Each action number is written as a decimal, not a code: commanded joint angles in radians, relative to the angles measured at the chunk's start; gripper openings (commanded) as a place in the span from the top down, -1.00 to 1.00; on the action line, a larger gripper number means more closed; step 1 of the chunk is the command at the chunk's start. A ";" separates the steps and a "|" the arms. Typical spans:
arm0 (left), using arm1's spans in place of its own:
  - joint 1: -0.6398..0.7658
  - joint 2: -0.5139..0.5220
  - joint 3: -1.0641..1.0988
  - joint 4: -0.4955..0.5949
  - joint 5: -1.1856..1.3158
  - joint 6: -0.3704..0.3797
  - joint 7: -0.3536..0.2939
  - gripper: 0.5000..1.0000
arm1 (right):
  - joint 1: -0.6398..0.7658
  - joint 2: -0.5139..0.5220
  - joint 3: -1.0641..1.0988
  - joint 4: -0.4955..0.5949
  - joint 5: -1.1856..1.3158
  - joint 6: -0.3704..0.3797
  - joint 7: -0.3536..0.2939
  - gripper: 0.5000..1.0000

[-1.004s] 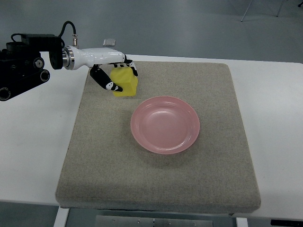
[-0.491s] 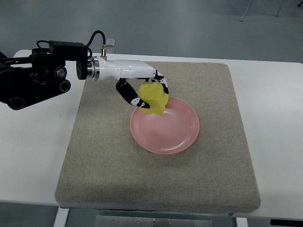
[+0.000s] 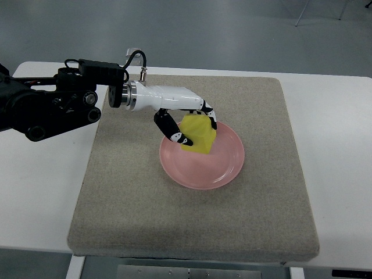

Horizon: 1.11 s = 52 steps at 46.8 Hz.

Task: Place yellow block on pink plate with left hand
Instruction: 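Lift the cube and carry it with the left hand onto the pink plate, then open the left hand fingers to release the cube on the plate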

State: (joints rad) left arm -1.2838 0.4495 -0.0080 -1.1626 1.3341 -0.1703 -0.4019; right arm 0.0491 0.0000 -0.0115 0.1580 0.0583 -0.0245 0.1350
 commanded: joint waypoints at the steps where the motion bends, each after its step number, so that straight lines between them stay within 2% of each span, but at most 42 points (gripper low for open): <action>1: 0.008 -0.023 0.008 0.006 0.005 0.000 0.002 1.00 | 0.000 0.000 0.001 0.000 0.000 0.000 0.000 -0.69; 7: 0.017 -0.054 0.022 0.044 0.023 0.005 0.003 1.00 | 0.000 0.000 -0.001 0.000 0.000 0.000 0.000 -0.69; 24: 0.041 -0.058 0.029 0.049 0.036 0.003 0.003 0.94 | 0.000 0.000 -0.001 0.000 0.000 0.000 0.000 -0.69; 25: 0.041 -0.058 0.031 0.049 0.036 0.003 0.003 0.88 | 0.000 0.000 -0.001 0.000 0.000 0.000 0.000 -0.69; 27: 0.041 -0.058 0.034 0.052 0.036 0.003 0.003 0.62 | 0.000 0.000 -0.001 0.000 0.000 0.000 0.000 -0.69; 30: 0.041 -0.058 0.034 0.055 0.036 0.003 0.003 -0.04 | 0.000 0.000 0.001 0.000 0.000 0.000 0.000 -0.69; 34: 0.040 -0.058 0.034 0.055 0.036 0.005 0.003 -0.48 | 0.000 0.000 -0.001 0.000 0.000 0.000 0.000 -0.69; 37: 0.040 -0.058 0.034 0.055 0.036 0.005 0.003 -0.71 | 0.000 0.000 -0.001 0.000 0.000 0.000 0.000 -0.69; 41: 0.040 -0.058 0.034 0.058 0.036 0.005 0.003 -0.86 | 0.000 0.000 0.001 0.000 0.000 0.000 0.000 -0.69; 52: 0.035 -0.058 0.028 0.058 0.034 0.003 0.002 -0.93 | 0.000 0.000 0.001 0.000 0.000 0.000 0.000 -0.69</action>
State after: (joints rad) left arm -1.2468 0.3911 0.0239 -1.1044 1.3697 -0.1659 -0.3997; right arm 0.0491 0.0000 -0.0117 0.1580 0.0583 -0.0246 0.1350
